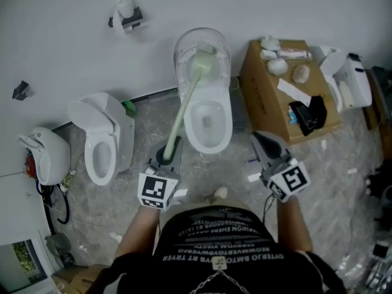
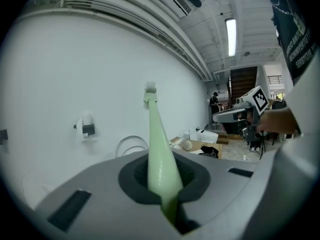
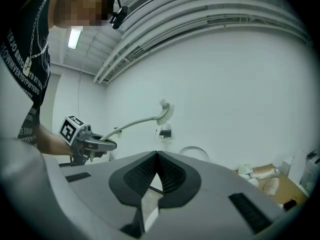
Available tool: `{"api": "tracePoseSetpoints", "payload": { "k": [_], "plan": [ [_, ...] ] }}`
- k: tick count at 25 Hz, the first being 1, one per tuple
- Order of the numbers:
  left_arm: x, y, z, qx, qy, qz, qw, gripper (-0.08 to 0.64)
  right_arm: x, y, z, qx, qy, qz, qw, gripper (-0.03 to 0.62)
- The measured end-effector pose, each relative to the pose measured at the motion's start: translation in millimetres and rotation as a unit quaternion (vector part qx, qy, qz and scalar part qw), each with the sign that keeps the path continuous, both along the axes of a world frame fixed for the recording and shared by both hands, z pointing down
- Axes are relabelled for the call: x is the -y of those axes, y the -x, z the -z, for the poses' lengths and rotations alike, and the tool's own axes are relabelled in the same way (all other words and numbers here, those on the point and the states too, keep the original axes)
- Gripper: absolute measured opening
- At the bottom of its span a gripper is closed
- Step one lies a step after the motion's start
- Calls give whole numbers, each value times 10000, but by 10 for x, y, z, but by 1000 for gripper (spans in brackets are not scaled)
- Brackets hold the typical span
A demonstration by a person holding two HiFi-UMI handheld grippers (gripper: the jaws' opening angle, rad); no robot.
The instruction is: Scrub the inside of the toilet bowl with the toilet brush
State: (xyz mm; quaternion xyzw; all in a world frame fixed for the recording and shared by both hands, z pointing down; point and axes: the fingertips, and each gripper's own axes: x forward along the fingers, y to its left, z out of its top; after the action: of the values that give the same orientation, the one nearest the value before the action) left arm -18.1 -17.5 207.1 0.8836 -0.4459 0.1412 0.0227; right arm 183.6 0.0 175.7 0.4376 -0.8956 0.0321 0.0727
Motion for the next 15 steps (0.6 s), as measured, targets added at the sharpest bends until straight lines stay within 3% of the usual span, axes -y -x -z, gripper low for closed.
{"api": "tracePoseSetpoints", "payload": {
  "k": [8,15],
  "plan": [
    [-3,-117,-215,160,124,453,9988,2,220,-187,-201,-31,92,421,9991,2],
    [46,-19,-543,206,364,639,9971,2,478,55,-585,15,215,622,9978,2]
  ]
}}
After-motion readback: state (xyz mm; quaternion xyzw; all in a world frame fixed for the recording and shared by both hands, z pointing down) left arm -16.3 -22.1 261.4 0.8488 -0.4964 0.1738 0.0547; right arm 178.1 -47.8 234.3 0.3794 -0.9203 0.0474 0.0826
